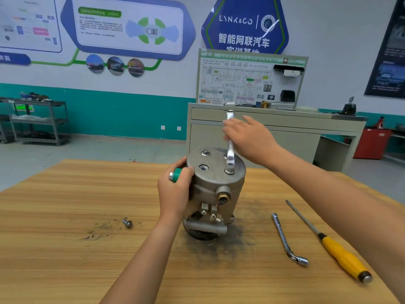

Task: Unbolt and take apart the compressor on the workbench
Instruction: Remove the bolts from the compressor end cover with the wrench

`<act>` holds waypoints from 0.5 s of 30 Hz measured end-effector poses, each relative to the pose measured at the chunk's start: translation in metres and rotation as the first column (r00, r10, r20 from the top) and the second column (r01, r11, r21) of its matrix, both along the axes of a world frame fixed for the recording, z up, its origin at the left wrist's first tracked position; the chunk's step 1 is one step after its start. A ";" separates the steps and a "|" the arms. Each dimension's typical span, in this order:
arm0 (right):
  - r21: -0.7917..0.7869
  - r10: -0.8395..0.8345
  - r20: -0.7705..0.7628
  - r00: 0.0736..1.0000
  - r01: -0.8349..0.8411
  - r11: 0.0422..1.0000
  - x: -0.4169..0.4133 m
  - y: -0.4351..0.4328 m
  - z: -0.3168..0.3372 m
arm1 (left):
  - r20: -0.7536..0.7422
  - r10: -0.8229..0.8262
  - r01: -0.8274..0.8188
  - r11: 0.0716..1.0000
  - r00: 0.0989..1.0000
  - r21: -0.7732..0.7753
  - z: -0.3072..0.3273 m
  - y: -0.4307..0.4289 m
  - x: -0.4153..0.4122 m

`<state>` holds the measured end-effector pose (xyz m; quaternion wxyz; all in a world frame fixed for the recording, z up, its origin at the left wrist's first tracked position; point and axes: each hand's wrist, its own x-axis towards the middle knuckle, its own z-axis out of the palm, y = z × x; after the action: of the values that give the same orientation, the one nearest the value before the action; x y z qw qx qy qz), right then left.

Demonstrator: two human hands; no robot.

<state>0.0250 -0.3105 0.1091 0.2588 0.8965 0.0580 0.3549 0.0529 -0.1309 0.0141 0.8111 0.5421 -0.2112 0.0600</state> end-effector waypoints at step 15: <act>0.275 -0.437 -0.189 0.879 0.475 0.836 -0.118 0.063 -0.040 | -0.038 0.198 -0.200 0.979 0.979 -0.043 -0.014 -0.016 -0.032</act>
<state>-0.0930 -0.2475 0.0694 0.1865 0.9333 -0.1993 0.2335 0.0206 -0.1465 0.0005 0.8168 0.5426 -0.1409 0.1365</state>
